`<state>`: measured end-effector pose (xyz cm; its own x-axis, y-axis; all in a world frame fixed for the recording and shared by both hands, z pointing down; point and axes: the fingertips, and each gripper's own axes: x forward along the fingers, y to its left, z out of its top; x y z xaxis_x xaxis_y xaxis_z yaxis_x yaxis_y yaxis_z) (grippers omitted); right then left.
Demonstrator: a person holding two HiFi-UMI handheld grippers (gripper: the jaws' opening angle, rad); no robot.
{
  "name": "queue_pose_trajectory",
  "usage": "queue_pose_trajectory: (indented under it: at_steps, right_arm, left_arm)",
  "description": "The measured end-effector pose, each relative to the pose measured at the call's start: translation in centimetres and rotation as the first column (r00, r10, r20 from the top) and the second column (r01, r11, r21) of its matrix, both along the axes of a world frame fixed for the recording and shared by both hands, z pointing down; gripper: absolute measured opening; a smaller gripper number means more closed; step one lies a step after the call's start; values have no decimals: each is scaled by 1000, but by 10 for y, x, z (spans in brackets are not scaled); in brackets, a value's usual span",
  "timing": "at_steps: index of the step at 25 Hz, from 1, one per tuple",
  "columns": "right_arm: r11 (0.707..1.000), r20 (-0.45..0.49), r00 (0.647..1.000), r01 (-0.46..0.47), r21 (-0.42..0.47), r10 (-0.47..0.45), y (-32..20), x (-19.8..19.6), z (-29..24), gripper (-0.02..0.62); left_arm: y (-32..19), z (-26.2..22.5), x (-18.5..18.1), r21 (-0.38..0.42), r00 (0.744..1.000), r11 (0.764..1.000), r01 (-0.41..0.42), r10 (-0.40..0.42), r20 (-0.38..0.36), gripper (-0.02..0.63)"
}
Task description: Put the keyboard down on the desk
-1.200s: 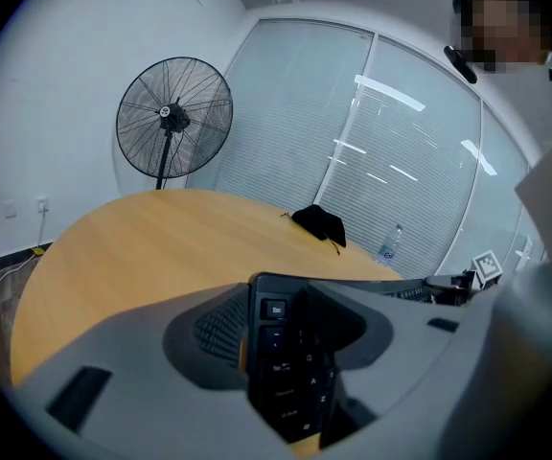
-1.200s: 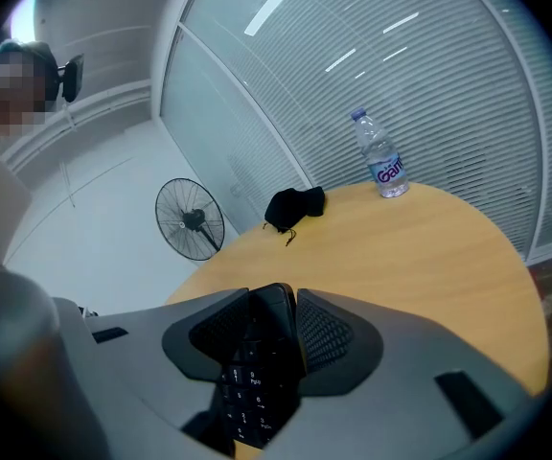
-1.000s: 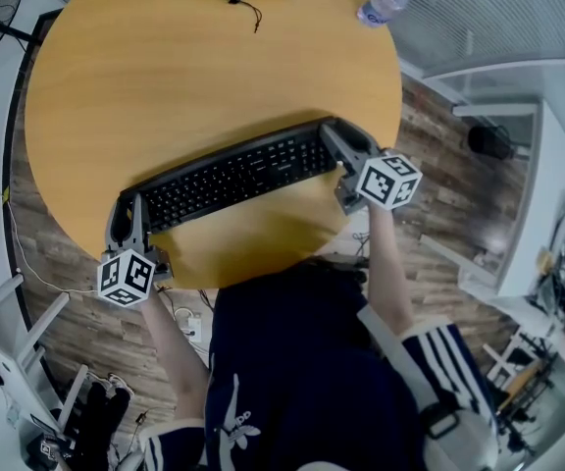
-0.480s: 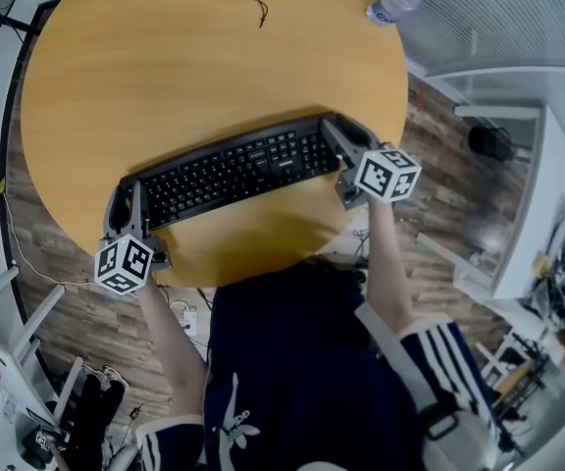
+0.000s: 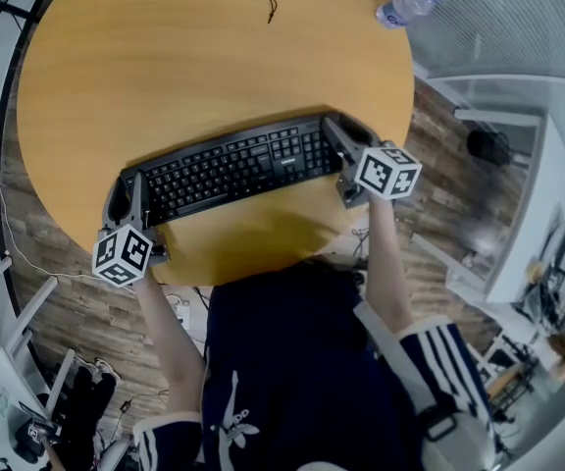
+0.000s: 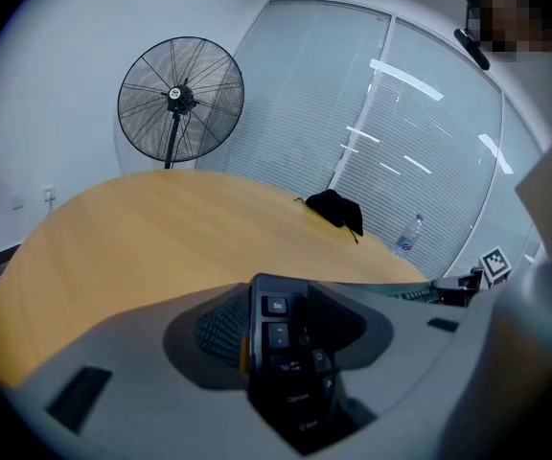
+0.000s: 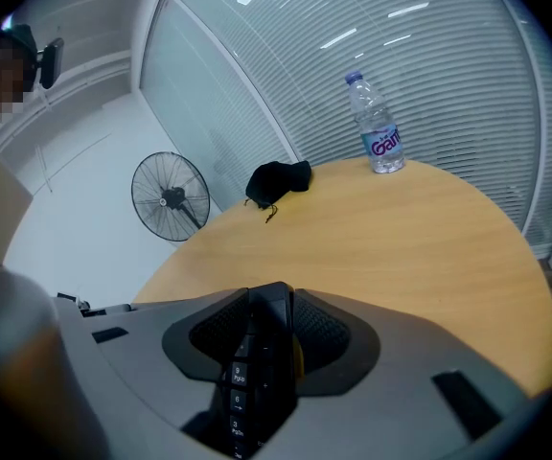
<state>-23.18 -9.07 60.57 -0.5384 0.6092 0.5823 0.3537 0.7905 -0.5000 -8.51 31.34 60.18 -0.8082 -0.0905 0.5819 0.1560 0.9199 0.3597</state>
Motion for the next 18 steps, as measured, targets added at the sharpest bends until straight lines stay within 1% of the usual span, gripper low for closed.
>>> queue_pose_trajectory:
  at_steps: [8,11,15,18]
  right_arm:
    - [1000,-19,1000,-6,27,6,-1,0,10,141]
    - [999,-14,1000,2,52,-2,1,-2,9,141]
    - [996,-21,1000,3,91,-2,-2,-1,16,141]
    - [995,-27,1000,6,103,-4,-1,-2,19,141]
  left_arm:
    - [-1,7,0,6,1000,1000,0,0,-16,192]
    - [-1,10,0,6,1000,1000,1,0,-25,192]
    - [-1,12,-1,-3,999,1000,-1,1,-50,192]
    - [-2,15,0,-8,996,1000,-2,2,-84,192]
